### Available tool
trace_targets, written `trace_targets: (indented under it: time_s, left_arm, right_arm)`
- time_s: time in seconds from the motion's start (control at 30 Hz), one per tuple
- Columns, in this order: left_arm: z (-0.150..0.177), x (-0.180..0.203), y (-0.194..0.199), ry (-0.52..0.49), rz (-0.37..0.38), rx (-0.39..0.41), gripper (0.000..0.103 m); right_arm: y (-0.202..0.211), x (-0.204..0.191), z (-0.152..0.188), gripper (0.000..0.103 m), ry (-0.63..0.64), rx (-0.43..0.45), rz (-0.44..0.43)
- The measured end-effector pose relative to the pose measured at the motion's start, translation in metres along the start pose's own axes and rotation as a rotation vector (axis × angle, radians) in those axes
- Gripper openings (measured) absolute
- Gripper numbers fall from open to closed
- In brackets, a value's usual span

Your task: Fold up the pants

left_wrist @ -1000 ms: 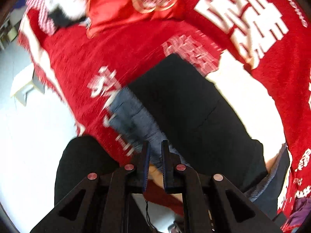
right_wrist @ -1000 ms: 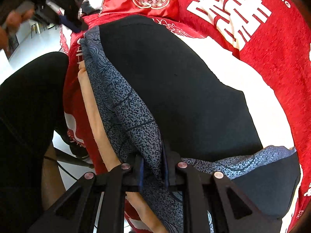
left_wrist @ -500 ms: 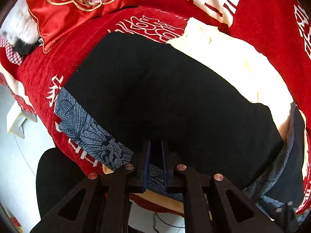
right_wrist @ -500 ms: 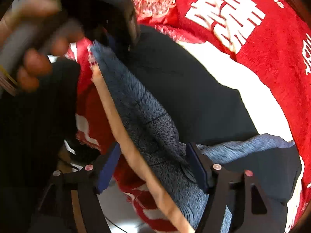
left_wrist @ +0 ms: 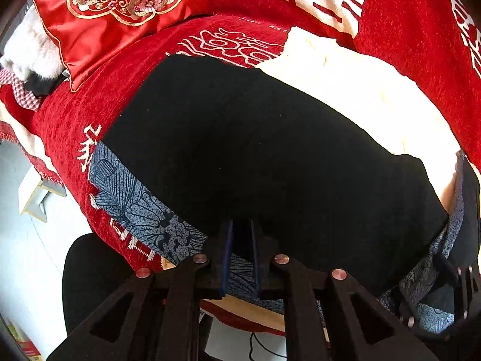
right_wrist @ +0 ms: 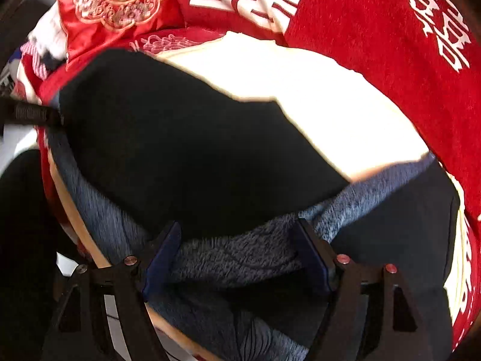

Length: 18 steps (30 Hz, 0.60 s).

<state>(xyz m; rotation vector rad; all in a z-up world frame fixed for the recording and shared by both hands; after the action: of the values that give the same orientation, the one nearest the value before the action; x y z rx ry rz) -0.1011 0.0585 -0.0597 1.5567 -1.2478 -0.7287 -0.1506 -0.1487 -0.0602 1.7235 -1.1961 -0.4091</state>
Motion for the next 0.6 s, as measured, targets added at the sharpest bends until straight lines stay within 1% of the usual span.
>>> trace_targets:
  time_s: [0.1, 0.13, 0.17, 0.23, 0.27, 0.3, 0.33, 0.4, 0.43, 0.47, 0.53, 0.57, 0.6]
  left_arm:
    - [-0.001, 0.003, 0.002, -0.013, -0.036, 0.002, 0.013]
    - [0.000, 0.004, 0.003, -0.013, -0.041, 0.000, 0.013]
    - [0.001, 0.009, 0.004, -0.020, -0.030, -0.006, 0.013]
    - [0.004, 0.024, 0.005, -0.055, 0.000, -0.023, 0.013]
    - [0.008, 0.035, 0.006, -0.082, 0.021, -0.031, 0.013]
    - [0.010, 0.045, 0.007, -0.103, 0.041, -0.038, 0.013]
    - [0.014, 0.056, 0.007, -0.128, 0.061, -0.047, 0.013]
    - [0.025, 0.082, 0.008, -0.196, 0.097, -0.065, 0.013]
    - [0.030, 0.095, 0.009, -0.228, 0.114, -0.073, 0.013]
    - [0.038, 0.112, 0.011, -0.271, 0.141, -0.084, 0.013]
    - [0.049, 0.136, 0.012, -0.336, 0.192, -0.109, 0.013]
    - [0.056, 0.148, 0.010, -0.370, 0.206, -0.120, 0.013]
    - [0.061, 0.157, 0.007, -0.402, 0.204, -0.127, 0.013]
  right_arm:
    - [0.014, -0.005, 0.011, 0.080, 0.003, -0.001, -0.008]
    - [0.022, -0.002, 0.013, 0.080, -0.023, 0.001, -0.019]
    - [0.029, 0.004, 0.015, 0.080, -0.056, 0.005, -0.027]
    - [0.044, 0.025, 0.016, 0.080, -0.144, 0.038, -0.031]
    - [0.055, 0.047, 0.016, 0.080, -0.202, 0.063, -0.013]
    - [0.058, 0.056, 0.017, 0.081, -0.231, 0.069, 0.003]
    - [0.062, 0.083, 0.019, 0.083, -0.293, 0.068, 0.036]
    - [0.061, 0.126, 0.025, 0.084, -0.397, 0.042, 0.086]
    - [0.058, 0.141, 0.027, 0.084, -0.435, 0.028, 0.099]
    - [0.053, 0.165, 0.032, 0.084, -0.513, 0.004, 0.116]
    - [0.044, 0.186, 0.038, 0.084, -0.607, -0.048, 0.129]
    - [0.035, 0.196, 0.040, 0.084, -0.663, -0.089, 0.124]
    - [0.026, 0.202, 0.039, 0.084, -0.709, -0.112, 0.103]
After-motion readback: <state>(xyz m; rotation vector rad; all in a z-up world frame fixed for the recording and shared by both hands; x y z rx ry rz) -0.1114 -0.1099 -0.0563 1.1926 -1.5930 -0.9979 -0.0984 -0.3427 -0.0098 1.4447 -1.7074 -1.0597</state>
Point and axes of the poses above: each gripper's, at about its wrist camera, not at the fingertips, and y roughly against the way its jaws point, x to its right, z to its underside, the point moved 10 cm from there along -y, roughly the way its jaws point, and after that the axes turned 12 degrees about y, right-handed, at the moved point
